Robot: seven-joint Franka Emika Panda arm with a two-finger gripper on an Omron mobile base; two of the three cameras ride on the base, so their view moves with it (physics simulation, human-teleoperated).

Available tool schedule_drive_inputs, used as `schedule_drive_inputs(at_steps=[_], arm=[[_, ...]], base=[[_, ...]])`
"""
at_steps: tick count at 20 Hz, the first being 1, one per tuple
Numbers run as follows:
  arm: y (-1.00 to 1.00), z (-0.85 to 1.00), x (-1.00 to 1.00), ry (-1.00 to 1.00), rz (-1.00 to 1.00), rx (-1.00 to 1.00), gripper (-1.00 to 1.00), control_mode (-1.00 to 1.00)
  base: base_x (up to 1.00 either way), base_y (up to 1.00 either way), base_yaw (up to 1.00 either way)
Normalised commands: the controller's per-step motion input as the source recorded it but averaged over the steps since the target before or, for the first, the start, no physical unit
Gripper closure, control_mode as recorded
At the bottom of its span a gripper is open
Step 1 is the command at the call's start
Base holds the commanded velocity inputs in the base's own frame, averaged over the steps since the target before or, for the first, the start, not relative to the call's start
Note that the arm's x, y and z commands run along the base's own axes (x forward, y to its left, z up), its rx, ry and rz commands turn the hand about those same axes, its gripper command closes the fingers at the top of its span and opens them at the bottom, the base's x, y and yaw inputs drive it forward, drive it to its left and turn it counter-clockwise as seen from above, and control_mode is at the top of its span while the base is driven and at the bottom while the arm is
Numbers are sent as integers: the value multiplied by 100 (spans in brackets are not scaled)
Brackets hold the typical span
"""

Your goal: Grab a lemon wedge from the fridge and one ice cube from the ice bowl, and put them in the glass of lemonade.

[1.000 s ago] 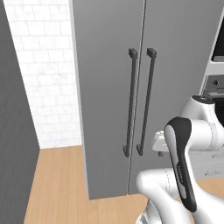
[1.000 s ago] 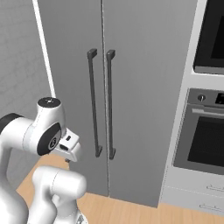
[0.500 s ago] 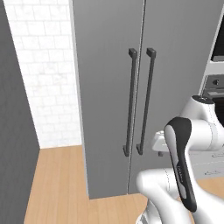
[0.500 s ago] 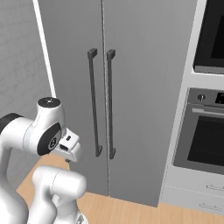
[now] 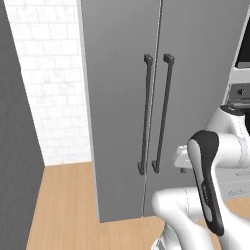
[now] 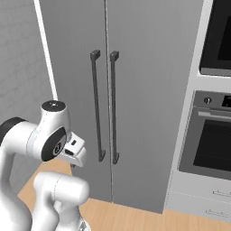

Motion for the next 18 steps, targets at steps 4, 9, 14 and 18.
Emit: schedule_drive_inputs(at_steps=[4,9,14,18], arm=[[-10,16,0,-13,0,0,-100,-100],[-12,33,72,-21,0,0,-100,-100],[-36,45,100,-22,0,0,-100,-100],[-37,36,97,-31,0,-11,-100,-100]], base=[[0,0,0],[0,0,0],[0,0,0],[0,0,0]])
